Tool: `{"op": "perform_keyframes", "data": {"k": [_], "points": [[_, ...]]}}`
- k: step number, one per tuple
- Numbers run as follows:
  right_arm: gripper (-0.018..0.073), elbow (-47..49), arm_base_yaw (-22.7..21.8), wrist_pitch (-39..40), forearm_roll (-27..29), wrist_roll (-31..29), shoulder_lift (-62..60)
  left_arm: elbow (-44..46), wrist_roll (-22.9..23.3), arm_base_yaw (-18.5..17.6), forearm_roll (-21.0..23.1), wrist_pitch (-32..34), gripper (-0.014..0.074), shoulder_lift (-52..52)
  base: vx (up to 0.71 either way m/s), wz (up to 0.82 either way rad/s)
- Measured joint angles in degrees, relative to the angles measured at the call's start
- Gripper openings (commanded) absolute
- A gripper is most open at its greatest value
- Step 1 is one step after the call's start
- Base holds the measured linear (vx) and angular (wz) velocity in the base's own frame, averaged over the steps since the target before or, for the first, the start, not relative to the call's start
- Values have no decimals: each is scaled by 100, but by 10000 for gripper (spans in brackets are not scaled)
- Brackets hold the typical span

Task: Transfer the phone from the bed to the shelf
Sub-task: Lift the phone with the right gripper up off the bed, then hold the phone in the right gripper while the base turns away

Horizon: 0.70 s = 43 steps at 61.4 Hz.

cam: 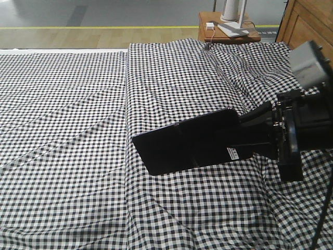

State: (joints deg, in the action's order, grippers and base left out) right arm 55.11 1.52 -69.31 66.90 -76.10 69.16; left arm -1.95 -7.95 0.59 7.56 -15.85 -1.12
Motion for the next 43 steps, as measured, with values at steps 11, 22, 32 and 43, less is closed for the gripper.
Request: {"op": "perform_keyframes", "data": {"k": [11,22,32,43], "points": [[-1,0,0,-13,210,95,-257,0,0,0,0,0,1,0,0,0],[-1,-5,262,8,312,141,-279,0,0,0,0,0,1,0,0,0],[-1,-5,669,-63,317,127,-279,0,0,0,0,0,1,0,0,0],[-1,-5,737,-65,317,149,-279,0,0,0,0,0,1,0,0,0]]}}
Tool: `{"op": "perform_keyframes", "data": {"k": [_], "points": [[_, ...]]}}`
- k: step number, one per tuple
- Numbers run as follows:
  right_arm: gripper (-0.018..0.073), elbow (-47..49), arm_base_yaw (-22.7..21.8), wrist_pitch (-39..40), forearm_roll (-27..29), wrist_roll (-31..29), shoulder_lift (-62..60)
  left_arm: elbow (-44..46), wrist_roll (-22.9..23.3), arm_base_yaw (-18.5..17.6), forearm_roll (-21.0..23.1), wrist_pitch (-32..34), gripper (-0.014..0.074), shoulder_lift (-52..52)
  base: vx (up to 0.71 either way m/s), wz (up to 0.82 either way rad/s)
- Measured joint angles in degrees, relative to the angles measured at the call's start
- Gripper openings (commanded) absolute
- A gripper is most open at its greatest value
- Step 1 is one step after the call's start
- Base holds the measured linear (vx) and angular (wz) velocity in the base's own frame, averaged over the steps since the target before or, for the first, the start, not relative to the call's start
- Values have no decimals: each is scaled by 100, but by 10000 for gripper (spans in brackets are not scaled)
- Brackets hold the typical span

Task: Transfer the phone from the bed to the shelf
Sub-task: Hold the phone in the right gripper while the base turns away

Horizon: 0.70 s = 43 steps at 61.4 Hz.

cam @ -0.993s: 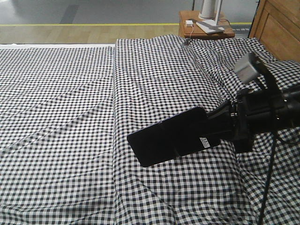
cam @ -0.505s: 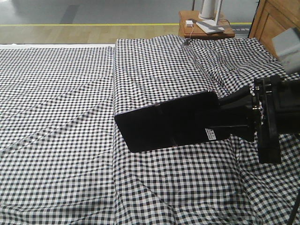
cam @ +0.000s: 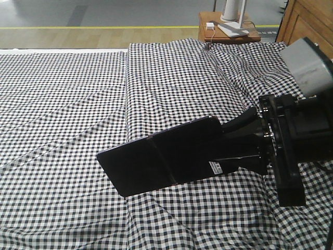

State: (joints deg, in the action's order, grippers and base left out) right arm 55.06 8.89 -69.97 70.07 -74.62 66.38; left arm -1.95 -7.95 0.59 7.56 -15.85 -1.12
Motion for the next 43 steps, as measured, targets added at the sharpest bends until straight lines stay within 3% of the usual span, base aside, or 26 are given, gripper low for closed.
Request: {"op": "perform_keyframes", "data": {"k": [43], "points": [[-1,0,0,6,0,0,0,0,0,0,0,0,1,0,0,0]]}}
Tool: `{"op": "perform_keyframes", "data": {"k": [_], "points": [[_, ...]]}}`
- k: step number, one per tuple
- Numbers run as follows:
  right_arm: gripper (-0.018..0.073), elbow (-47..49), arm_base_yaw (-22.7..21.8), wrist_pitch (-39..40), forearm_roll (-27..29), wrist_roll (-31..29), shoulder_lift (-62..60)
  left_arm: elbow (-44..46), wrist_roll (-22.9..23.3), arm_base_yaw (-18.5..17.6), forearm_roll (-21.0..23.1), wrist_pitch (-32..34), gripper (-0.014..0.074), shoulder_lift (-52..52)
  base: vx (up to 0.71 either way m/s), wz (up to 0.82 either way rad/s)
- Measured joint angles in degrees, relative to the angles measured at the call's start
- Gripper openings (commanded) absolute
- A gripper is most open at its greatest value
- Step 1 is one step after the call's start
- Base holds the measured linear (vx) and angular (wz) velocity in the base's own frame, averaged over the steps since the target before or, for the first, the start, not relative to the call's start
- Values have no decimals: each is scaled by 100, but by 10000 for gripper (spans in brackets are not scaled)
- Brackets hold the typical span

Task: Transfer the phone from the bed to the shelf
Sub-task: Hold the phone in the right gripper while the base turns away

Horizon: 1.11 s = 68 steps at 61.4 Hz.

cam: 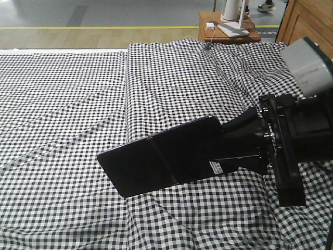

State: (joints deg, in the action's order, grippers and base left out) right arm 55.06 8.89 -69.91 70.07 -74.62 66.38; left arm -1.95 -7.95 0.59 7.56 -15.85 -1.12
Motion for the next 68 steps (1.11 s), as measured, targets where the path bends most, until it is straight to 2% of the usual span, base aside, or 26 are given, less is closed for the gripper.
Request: {"op": "perform_keyframes", "data": {"k": [32,68], "points": [[-1,0,0,3,0,0,0,0,0,0,0,0,1,0,-1,4],[-1,0,0,7,0,0,0,0,0,0,0,0,1,0,-6,21]]}}
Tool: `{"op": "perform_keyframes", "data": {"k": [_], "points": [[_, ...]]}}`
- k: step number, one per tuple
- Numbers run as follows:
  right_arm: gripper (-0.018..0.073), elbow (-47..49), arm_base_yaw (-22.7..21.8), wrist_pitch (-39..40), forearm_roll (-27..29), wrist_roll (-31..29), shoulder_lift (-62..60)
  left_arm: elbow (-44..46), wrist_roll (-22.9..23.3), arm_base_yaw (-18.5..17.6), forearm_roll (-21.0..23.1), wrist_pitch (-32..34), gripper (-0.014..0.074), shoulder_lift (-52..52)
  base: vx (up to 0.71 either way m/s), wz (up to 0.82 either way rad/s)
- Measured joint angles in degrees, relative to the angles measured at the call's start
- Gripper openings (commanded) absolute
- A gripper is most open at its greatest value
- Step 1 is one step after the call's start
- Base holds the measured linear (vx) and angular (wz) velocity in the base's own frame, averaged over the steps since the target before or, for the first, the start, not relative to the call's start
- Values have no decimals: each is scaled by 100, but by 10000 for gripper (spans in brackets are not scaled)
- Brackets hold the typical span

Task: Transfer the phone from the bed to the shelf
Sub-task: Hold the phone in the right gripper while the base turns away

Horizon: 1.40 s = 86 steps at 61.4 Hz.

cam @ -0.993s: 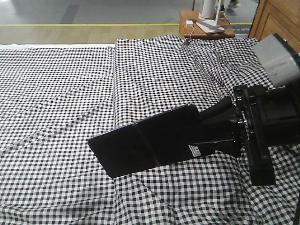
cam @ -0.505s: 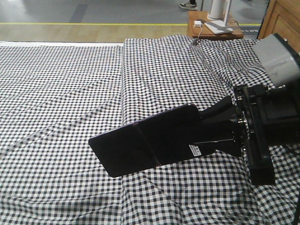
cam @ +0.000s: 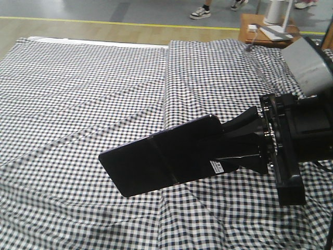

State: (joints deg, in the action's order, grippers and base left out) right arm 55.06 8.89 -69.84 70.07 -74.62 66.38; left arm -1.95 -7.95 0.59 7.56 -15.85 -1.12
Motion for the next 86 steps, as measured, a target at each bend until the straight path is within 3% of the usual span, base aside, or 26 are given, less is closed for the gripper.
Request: {"op": "perform_keyframes", "data": {"k": [86], "points": [[-1,0,0,0,0,0,0,0,0,0,0,0,1,0,-11,42]]}}
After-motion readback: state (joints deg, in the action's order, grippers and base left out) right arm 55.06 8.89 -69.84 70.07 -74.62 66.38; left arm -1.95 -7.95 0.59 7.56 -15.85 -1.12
